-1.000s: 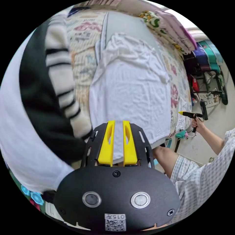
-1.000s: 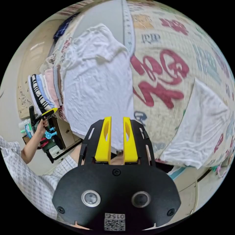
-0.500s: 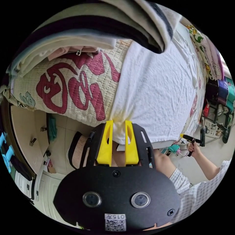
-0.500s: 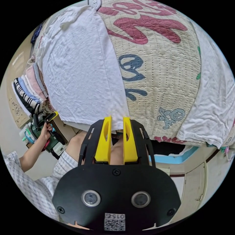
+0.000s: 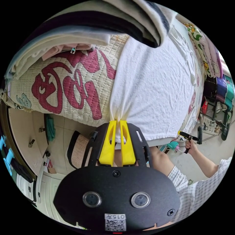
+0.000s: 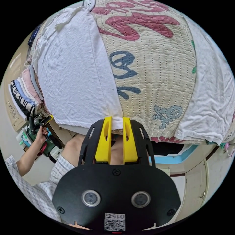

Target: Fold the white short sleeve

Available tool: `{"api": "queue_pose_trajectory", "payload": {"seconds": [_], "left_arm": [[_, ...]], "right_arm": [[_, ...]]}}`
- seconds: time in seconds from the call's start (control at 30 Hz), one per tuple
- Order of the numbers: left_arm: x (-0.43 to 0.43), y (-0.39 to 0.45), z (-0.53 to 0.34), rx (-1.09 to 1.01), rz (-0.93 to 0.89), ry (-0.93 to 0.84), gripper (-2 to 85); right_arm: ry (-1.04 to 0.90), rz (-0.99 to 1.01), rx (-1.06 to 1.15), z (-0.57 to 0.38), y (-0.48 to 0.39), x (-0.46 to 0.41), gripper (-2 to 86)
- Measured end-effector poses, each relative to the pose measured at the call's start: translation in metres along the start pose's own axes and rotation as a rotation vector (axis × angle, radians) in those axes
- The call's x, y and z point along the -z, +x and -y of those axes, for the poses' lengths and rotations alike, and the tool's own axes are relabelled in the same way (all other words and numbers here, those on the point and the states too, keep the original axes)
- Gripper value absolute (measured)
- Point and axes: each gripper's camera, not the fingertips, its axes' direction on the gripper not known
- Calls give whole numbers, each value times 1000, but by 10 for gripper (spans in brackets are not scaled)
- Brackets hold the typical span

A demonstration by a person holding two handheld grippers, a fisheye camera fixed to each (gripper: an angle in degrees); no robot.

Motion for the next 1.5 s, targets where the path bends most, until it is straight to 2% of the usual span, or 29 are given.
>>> {"api": "queue_pose_trajectory", "payload": {"seconds": [0.13, 0.47, 0.63, 0.77, 0.83, 0.9, 1.07, 1.23, 1.4, 1.5], "left_arm": [[11, 16, 7, -11, 8, -16, 3], [58, 59, 3, -137, 120, -104, -3], [68, 77, 0, -80, 169, -135, -1], [85, 99, -4, -54, 384, -175, 2], [100, 113, -3, -61, 420, -137, 3], [119, 136, 3, -77, 382, -60, 5], [163, 249, 57, -254, 136, 228, 25], [161, 342, 124, -386, -89, 288, 60], [151, 393, 161, -405, -97, 296, 71], [147, 405, 167, -364, -25, 296, 71]], "right_arm": [[-18, 113, -17, -4, 1, 15, 37], [-110, 14, 68, -50, -20, 37, -2], [-184, -72, 8, -71, -23, 20, 5], [-66, -52, 8, -77, -30, 48, 28], [30, -59, 57, -72, -42, 70, 37], [129, -72, 132, -63, -60, 94, 42], [392, -130, 418, -26, -134, 142, 54], [425, -175, 625, 9, -189, 133, 72], [393, -253, 683, 36, -212, 110, 78], [380, -315, 687, 48, -217, 97, 71]]}}
